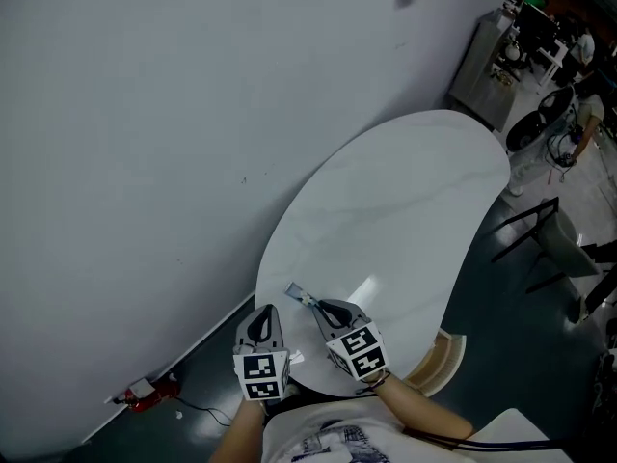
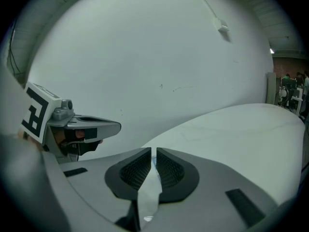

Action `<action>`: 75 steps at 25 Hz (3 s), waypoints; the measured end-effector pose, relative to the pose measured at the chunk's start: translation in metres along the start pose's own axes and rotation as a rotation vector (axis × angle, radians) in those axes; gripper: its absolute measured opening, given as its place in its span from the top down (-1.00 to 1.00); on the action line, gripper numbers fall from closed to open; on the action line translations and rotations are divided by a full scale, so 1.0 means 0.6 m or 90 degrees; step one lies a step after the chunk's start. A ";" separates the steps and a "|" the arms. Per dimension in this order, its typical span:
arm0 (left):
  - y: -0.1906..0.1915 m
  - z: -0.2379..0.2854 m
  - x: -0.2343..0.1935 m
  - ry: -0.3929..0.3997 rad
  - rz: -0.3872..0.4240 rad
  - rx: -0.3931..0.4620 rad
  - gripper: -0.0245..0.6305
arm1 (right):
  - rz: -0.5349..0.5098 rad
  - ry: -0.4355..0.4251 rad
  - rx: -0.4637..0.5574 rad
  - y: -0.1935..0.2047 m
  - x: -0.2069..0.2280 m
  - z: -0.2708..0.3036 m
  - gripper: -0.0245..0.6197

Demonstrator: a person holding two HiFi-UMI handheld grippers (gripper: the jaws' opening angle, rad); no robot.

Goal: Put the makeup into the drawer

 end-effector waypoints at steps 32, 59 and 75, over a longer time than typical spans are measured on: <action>0.052 0.047 -0.014 -0.028 -0.012 -0.060 0.87 | -0.022 -0.040 -0.118 0.084 0.033 0.112 0.21; 0.076 0.043 -0.047 -0.041 -0.032 -0.075 0.87 | -0.074 -0.001 -0.212 0.135 0.049 0.134 0.50; 0.089 -0.019 -0.039 0.026 -0.001 -0.070 0.87 | -0.011 0.081 -0.182 0.158 0.004 0.055 0.52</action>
Point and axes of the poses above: the fingertips, and each gripper's own axes: z forward along the fingers, x to its right, y out of its underside, the point moved 1 cm from there along -z, backward along the fingers, and after that the axes turned 6 degrees about -y, right-handed, at the moved point
